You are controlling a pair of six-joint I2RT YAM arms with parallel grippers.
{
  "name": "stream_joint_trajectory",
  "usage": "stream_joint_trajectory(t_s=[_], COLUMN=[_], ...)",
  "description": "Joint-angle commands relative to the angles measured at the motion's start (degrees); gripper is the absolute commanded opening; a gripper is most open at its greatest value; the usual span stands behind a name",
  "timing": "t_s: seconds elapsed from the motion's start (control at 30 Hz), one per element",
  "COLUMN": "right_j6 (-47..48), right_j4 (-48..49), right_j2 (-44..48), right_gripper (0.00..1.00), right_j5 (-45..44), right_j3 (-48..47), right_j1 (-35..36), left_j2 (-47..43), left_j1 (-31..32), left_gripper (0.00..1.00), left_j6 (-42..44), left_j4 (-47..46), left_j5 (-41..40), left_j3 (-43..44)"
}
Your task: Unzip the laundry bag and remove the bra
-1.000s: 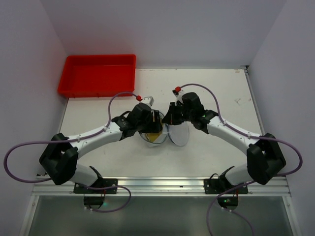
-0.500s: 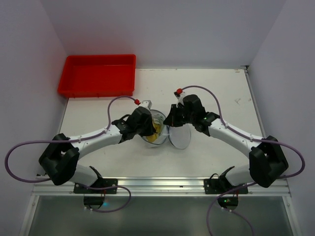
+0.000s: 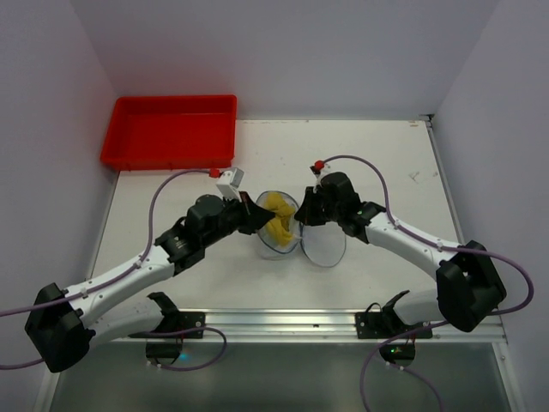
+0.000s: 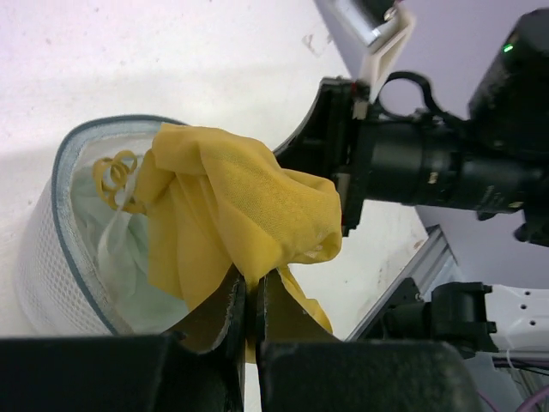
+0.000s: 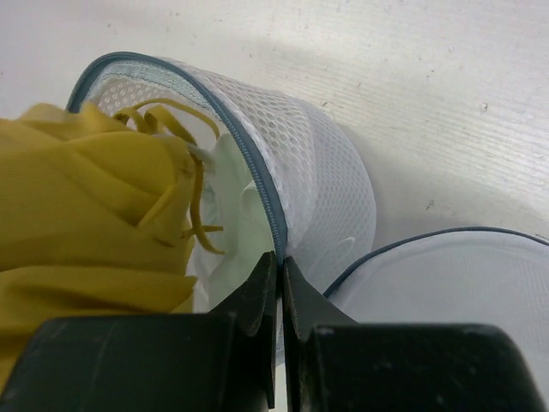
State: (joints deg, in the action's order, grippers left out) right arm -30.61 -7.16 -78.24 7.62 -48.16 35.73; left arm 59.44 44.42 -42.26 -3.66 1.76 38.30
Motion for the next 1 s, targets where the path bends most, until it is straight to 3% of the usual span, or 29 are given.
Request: stream_joint_trajectory(t_s=[0.0, 0.13, 0.27, 0.57, 0.67, 0.77, 0.97], right_j6=[0.9, 0.73, 0.64, 1.25, 1.52, 1.96, 2.57], right_j4=[0.3, 0.13, -0.05, -1.37, -1.63, -1.37, -0.49], right_j2=[2.21, 2.74, 3.53, 5.46, 6.08, 6.52, 4.41], right_gripper=[0.0, 0.0, 0.0, 0.0, 0.0, 0.0, 0.0], right_j5=[-2.61, -2.61, -2.26, -1.73, -1.2, -1.55, 0.46], right_j3=[0.96, 1.58, 1.76, 0.88, 0.7, 1.23, 0.61], right_j1=[0.13, 0.05, 0.05, 0.13, 0.13, 0.13, 0.05], left_j2=[-2.92, -3.19, -0.74, 11.3, 18.33, 20.89, 17.47], left_j1=[-1.96, -6.18, -12.51, -26.12, -31.83, -36.85, -36.87], left_gripper=[0.0, 0.0, 0.0, 0.0, 0.0, 0.0, 0.0], left_j6=[-0.27, -2.39, 1.63, 17.63, 18.88, 16.17, 6.69], left_j4=[-11.0, -15.85, -11.04, 9.18, 15.78, 15.18, 6.76], left_j5=[2.98, 6.32, 5.98, -11.85, -15.38, -5.66, 17.91], left_j3=[-1.57, 2.02, 13.41, 37.07, 43.85, 44.14, 37.49])
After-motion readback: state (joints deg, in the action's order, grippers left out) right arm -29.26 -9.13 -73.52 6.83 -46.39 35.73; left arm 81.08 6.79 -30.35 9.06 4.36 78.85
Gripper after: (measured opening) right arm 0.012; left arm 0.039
